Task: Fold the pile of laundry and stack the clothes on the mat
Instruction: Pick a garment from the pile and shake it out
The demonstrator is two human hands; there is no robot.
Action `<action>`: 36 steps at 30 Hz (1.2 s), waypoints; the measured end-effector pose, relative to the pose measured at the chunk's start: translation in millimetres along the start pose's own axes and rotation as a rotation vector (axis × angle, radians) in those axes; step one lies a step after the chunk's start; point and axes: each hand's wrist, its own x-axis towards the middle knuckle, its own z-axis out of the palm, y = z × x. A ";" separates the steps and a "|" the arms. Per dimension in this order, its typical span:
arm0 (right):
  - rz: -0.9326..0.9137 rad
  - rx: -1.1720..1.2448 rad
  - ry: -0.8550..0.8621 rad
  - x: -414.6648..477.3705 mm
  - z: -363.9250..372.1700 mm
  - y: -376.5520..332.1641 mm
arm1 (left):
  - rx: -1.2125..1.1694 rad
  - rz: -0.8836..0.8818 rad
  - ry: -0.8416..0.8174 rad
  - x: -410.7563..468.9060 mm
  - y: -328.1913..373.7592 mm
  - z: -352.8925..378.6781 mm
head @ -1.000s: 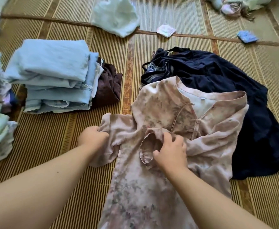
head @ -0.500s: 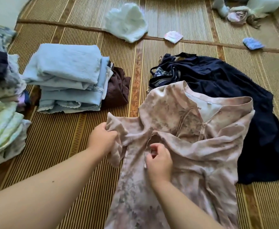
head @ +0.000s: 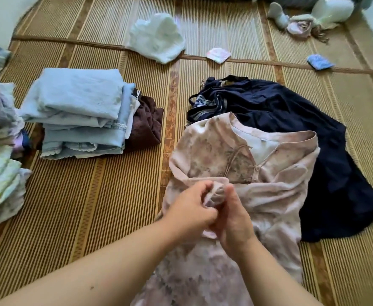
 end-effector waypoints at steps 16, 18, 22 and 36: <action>-0.192 -0.767 0.759 10.4 -178.2 -96.7 | 0.625 0.052 0.147 85.3 1.6 31.8; -0.314 -0.809 0.758 26.8 -175.9 -122.2 | 0.643 0.054 0.312 111.8 10.0 12.9; -0.345 -0.763 0.602 66.1 -171.1 -171.9 | 0.679 -0.045 0.437 169.3 26.1 -12.5; -0.240 -0.555 0.581 84.8 -178.6 -202.3 | 0.637 -0.229 0.321 194.1 74.1 -52.5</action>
